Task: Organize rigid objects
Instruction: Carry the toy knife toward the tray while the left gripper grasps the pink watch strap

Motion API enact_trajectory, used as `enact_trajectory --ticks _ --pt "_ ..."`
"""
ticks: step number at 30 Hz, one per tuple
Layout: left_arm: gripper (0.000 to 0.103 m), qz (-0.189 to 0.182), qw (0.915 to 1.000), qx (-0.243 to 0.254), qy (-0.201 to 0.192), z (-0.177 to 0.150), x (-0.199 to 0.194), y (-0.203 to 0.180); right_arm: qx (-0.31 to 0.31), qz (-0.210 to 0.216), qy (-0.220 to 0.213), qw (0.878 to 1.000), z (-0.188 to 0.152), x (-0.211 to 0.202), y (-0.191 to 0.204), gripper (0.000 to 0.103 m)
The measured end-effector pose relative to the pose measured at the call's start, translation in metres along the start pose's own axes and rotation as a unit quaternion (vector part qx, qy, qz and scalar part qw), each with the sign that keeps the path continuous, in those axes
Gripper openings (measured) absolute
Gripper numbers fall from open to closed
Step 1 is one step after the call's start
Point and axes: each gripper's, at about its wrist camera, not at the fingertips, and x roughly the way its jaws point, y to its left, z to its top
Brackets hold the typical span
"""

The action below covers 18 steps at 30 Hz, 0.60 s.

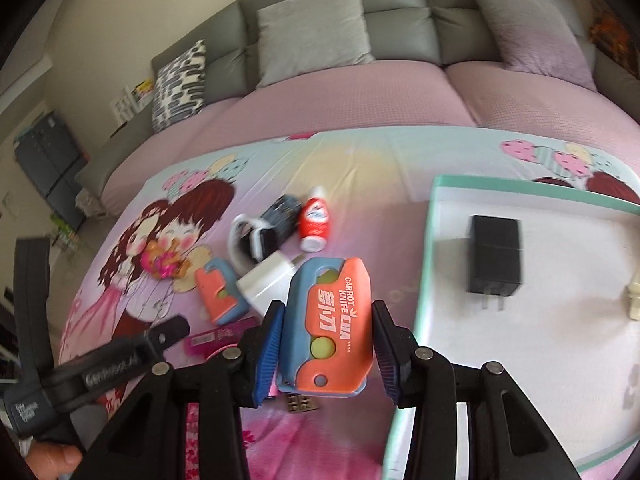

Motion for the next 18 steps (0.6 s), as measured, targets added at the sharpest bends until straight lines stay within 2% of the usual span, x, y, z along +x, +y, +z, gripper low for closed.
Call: enact_trajectory --ticks 3,8,16,18 --pt "0.102 -0.019 0.9989 0.043 0.008 -0.007 0.001 -0.02 0.013 -0.014 -0.01 1.0 0.004 -0.007 -0.014 0.046" --pt "0.101 -0.012 0.993 0.114 0.03 -0.02 0.011 -0.049 0.034 -0.025 -0.014 0.999 0.007 -0.012 -0.031 0.046" --pt "0.101 0.003 0.9867 0.157 0.042 -0.029 0.019 -0.066 0.048 -0.031 -0.014 0.998 0.008 -0.015 -0.041 0.046" --pt "0.101 0.019 0.9823 0.18 0.047 -0.033 0.021 -0.071 0.049 -0.031 -0.013 0.998 0.007 -0.014 -0.041 0.046"
